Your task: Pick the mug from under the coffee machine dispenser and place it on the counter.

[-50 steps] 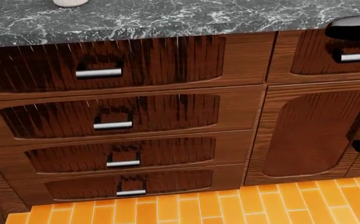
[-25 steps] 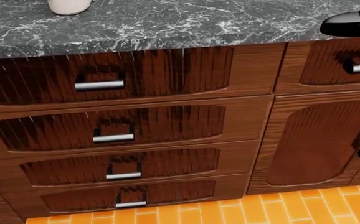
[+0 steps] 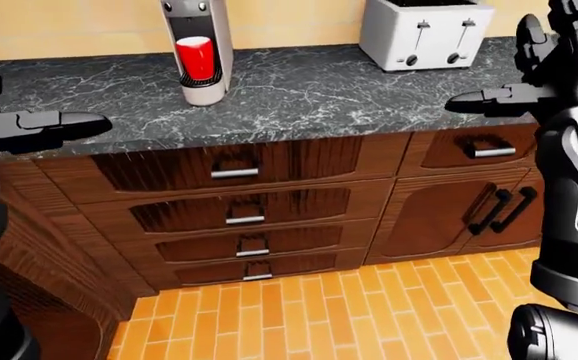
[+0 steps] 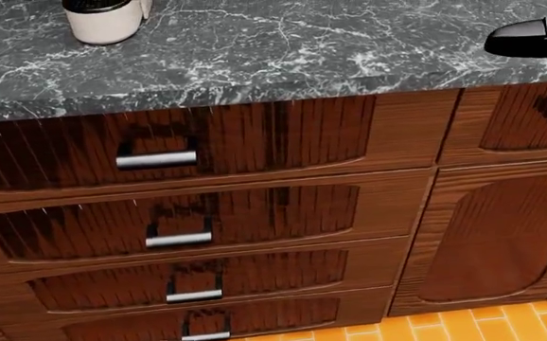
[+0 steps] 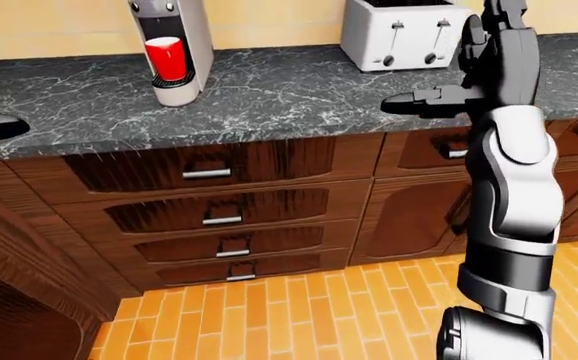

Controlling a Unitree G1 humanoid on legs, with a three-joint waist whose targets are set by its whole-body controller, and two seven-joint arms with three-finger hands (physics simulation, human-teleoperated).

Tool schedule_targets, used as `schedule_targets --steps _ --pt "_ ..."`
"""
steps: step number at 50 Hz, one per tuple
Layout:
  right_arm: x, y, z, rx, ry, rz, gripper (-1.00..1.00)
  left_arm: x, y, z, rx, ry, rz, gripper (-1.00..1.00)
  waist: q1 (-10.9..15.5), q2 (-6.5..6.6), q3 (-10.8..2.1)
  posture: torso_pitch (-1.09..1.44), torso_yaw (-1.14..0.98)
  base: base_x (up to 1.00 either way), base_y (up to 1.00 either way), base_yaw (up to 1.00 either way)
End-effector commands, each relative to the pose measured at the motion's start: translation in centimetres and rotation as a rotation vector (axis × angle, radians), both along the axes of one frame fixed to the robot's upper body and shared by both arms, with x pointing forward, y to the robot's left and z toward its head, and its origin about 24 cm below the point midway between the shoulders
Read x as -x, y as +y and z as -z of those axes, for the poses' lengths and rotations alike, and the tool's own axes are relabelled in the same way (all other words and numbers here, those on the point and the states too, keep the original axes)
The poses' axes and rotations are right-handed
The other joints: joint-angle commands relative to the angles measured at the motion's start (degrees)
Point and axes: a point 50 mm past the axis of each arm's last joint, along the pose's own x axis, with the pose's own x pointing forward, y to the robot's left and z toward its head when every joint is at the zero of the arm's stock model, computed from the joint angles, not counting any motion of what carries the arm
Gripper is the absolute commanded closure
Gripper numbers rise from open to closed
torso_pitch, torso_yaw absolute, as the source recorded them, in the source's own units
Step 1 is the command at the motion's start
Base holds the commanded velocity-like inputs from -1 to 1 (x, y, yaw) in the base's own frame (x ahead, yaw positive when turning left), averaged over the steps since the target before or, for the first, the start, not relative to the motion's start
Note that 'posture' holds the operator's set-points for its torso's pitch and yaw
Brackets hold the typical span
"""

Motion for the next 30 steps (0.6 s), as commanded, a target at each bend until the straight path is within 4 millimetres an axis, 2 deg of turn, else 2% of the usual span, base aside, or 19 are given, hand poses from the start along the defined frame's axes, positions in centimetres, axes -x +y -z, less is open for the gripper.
schedule_targets --steps 1,2,3,4,5,7,10,12,13,14,15,16,17,19,23,26,28,29,30 --pt "0.65 -0.11 -1.65 0.017 -0.075 0.010 -1.00 0.55 -0.36 -1.27 -0.029 -0.067 0.008 -1.00 -0.1 -0.64 -1.16 0.00 0.00 0.23 0.09 0.00" --pt "0.66 -0.10 -1.64 0.017 -0.075 0.010 -1.00 0.56 -0.34 -1.28 -0.029 -0.067 0.008 -1.00 -0.1 -2.72 -1.90 0.00 0.00 0.23 0.09 0.00" --pt "0.66 -0.10 -1.63 0.017 -0.074 0.010 -1.00 0.58 -0.33 -1.31 -0.029 -0.068 0.008 -1.00 -0.9 -0.24 -1.28 0.00 0.00 0.23 0.08 0.00" --pt "0.66 -0.09 -1.64 0.017 -0.074 0.009 -1.00 0.59 -0.33 -1.30 -0.029 -0.068 0.007 -1.00 -0.6 -1.30 -1.16 0.00 0.00 0.23 0.08 0.00" --pt "0.67 -0.10 -1.67 0.017 -0.075 0.009 -1.00 0.59 -0.33 -1.29 -0.029 -0.067 0.008 -1.00 -0.9 -1.24 -1.33 0.00 0.00 0.23 0.08 0.00" --pt "0.68 -0.10 -1.70 0.017 -0.075 0.010 -1.00 0.59 -0.33 -1.29 -0.029 -0.067 0.008 -1.00 -1.1 -0.58 -1.65 0.00 0.00 0.23 0.08 0.00" --pt "0.67 -0.11 -1.67 0.017 -0.075 0.010 -1.00 0.57 -0.33 -1.26 -0.029 -0.066 0.008 -1.00 -1.3 1.12 -0.81 0.00 0.00 0.24 0.08 0.00" --pt "0.67 -0.15 -1.65 0.015 -0.074 0.011 -1.00 0.52 -0.37 -1.25 -0.030 -0.066 0.009 -1.00 -1.7 2.83 -0.63 0.00 0.00 0.23 0.06 0.00" --pt "0.66 -0.16 -1.65 0.016 -0.074 0.012 -1.00 0.51 -0.37 -1.24 -0.030 -0.066 0.009 -1.00 -1.9 4.13 -0.79 0.00 0.00 0.23 0.04 0.00" --pt "0.66 -0.17 -1.64 0.016 -0.074 0.012 -1.00 0.51 -0.37 -1.24 -0.030 -0.066 0.009 -1.00 -2.1 6.00 -1.48 0.00 0.00 0.23 0.04 0.00" --pt "0.65 -0.21 -1.67 0.016 -0.074 0.012 -1.00 0.50 -0.38 -1.27 -0.030 -0.066 0.009 -1.00 -1.9 8.41 -2.23 0.00 0.00 0.23 0.03 0.00" --pt "0.63 -0.22 -1.65 0.016 -0.074 0.013 -1.00 0.49 -0.39 -1.29 -0.030 -0.067 0.009 -1.00 -1.5 5.62 -1.30 0.00 0.00 0.23 0.03 0.00" --pt "0.62 -0.20 -1.63 0.016 -0.074 0.013 -1.00 0.50 -0.40 -1.28 -0.030 -0.066 0.010 -1.00 -1.7 6.78 -1.24 0.00 0.00 0.23 0.03 0.00" --pt "0.63 -0.21 -1.66 0.016 -0.075 0.012 -1.00 0.52 -0.37 -1.31 -0.029 -0.067 0.009 -1.00 -1.0 5.89 -1.74 0.00 0.00 0.23 0.02 0.00" --pt "0.61 -0.21 -1.69 0.016 -0.075 0.012 -1.00 0.48 -0.40 -1.33 -0.030 -0.067 0.010 -1.00 -0.6 3.75 -1.26 0.00 0.00 0.23 0.02 0.00" --pt "0.62 -0.20 -1.67 0.017 -0.075 0.012 -1.00 0.51 -0.38 -1.25 -0.030 -0.066 0.009 -1.00 -0.2 1.33 -1.10 0.00 0.00 0.23 0.03 0.00" --pt "0.64 -0.20 -1.66 0.017 -0.075 0.012 -1.00 0.51 -0.38 -1.27 -0.031 -0.066 0.009 -1.00 0.0 -1.61 -1.79 0.00 0.00 0.22 0.02 0.00" --pt "0.66 -0.18 -1.68 0.017 -0.075 0.011 -1.00 0.52 -0.38 -1.32 -0.030 -0.066 0.009 -1.00 -0.1 -0.98 -1.96 0.00 0.00 0.23 0.03 0.00" --pt "0.67 -0.18 -1.71 0.017 -0.076 0.011 -1.00 0.53 -0.38 -1.34 -0.031 -0.067 0.009 -1.00 -0.6 -0.67 -1.54 0.00 0.00 0.23 0.04 0.00"
